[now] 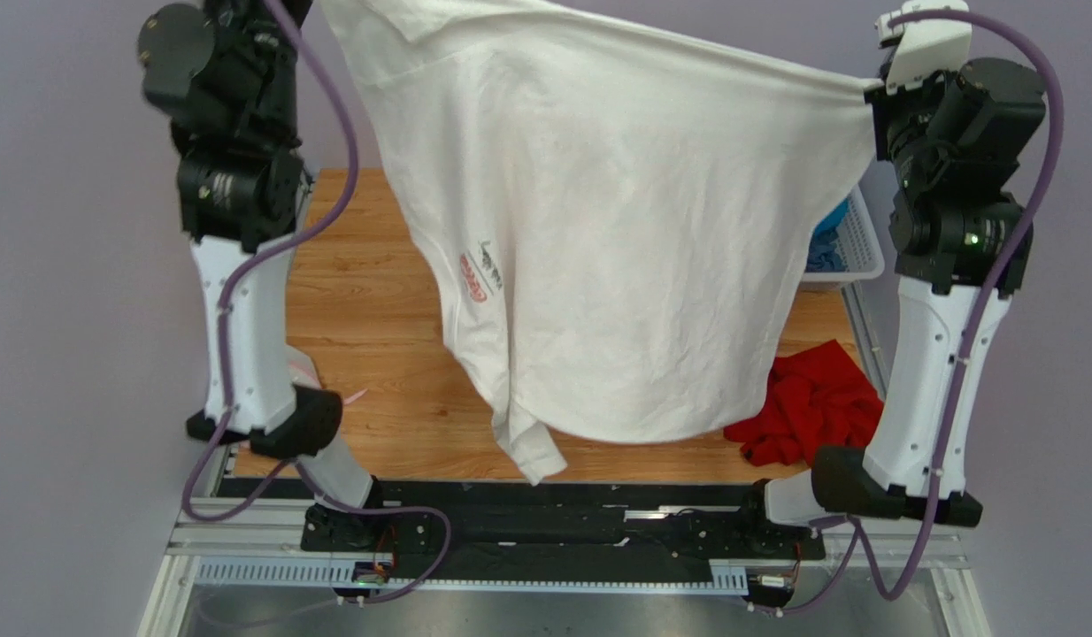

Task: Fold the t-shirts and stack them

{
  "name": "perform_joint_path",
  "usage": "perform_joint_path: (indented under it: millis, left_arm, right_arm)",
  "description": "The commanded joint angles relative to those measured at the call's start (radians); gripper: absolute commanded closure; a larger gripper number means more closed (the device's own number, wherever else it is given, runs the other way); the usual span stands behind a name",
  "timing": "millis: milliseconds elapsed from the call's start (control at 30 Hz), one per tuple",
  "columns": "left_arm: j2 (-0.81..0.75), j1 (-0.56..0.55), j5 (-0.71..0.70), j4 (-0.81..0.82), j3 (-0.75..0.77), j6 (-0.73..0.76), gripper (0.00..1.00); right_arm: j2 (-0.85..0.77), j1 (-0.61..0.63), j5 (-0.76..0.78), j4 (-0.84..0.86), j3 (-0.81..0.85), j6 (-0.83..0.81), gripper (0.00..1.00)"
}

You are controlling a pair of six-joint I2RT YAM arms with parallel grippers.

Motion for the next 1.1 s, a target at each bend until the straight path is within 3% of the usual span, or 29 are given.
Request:
perform_joint_path:
  millis: [0,167,433,533,633,767,900,1067]
  left_arm:
    - [0.226,0.136,-0.159,0.168,0.296,0.030,1.00]
    - [0.110,0.211,-0.124,0.348,0.009,-0.051,1.00]
    - [0.024,0.339,-0.090,0.281,-0.010,-0.162,1.00]
    - [-0.047,0.368,-0.070,0.281,-0.082,-0.174,1.00]
    - [-0.177,0.374,-0.024,0.299,-0.272,-0.191,1.00]
    - [-0.398,0.371,0.086,0.310,-0.705,-0.245,1.00]
    - [-0.635,0.371,0.235,0.208,-1.034,-0.246,1.00]
    - [-0.826,0.371,0.458,0.048,-1.390,-0.093,1.00]
  right_arm:
    - [0.111,-0.024,0.203,0.153,0.112,0.002,1.00]
    - [0.163,-0.024,0.199,0.208,0.174,-0.001,1.00]
    - [0.123,-0.024,0.186,0.210,0.125,0.012,1.00]
    - [0.071,-0.024,0.170,0.209,0.045,0.015,1.00]
    - [0.010,-0.024,0.142,0.219,-0.103,0.027,1.00]
    - [-0.148,-0.023,0.090,0.233,-0.355,0.032,1.00]
    - [-0.266,-0.023,-0.002,0.171,-0.576,0.006,1.00]
    - [-0.388,-0.023,-0.163,0.074,-0.791,-0.057,1.00]
